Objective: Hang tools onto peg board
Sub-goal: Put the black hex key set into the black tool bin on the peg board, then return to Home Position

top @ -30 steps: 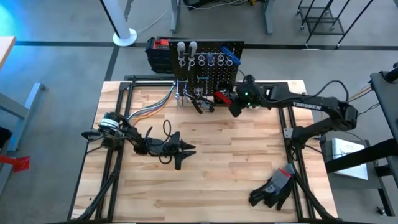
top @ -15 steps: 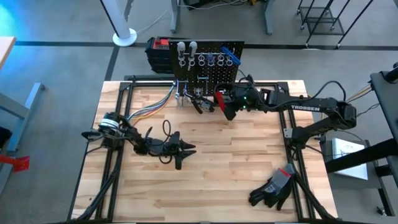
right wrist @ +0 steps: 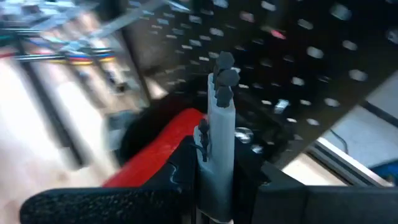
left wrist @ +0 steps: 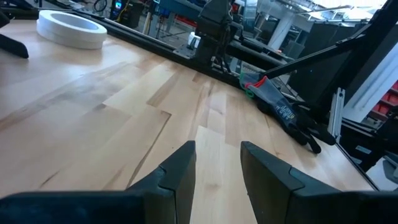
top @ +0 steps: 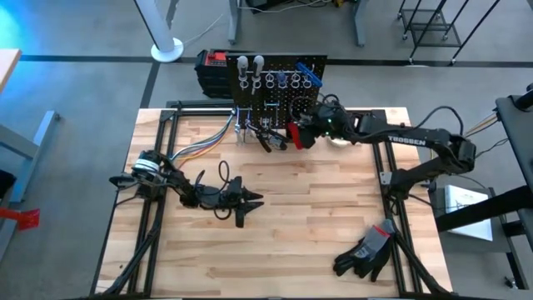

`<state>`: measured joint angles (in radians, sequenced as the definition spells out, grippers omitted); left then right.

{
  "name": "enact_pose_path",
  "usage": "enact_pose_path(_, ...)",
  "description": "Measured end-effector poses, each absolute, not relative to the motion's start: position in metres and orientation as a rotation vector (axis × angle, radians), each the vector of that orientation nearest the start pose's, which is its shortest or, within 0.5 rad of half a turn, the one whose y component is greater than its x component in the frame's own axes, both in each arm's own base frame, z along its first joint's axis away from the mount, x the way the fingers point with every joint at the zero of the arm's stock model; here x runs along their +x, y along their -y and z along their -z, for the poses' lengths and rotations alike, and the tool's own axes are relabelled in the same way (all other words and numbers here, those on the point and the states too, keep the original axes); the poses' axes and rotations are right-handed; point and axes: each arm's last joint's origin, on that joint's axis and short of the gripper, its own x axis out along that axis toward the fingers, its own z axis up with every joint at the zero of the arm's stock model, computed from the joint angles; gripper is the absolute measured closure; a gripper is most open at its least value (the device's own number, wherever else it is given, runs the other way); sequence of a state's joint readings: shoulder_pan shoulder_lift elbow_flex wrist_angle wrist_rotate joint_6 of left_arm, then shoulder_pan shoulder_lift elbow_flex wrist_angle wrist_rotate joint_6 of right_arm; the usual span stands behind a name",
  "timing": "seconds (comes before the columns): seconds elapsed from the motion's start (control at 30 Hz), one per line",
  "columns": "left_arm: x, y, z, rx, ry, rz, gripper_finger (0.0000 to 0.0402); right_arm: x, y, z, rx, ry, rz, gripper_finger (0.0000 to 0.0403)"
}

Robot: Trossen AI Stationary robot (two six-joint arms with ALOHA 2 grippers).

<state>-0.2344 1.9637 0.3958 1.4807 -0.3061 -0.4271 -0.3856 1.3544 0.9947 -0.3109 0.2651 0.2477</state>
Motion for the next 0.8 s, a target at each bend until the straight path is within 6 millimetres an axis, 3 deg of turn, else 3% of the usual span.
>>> enact_pose_path(0.37,0.271,0.057,-0.094,-0.402,-0.072,-0.083,0.0285,0.279,0.133,-0.252,0.258,-0.684,0.717,0.0354)
enact_pose_path(0.53,0.271,0.057,-0.093,-0.401,-0.078,-0.083,0.0285,0.281,0.133,-0.25,0.249,-0.735,0.667,0.0298)
enact_pose_path(0.8,0.27,0.063,-0.094,-0.4,-0.079,-0.068,0.0285,0.277,0.131,-0.274,0.234,-0.647,0.688,0.0213)
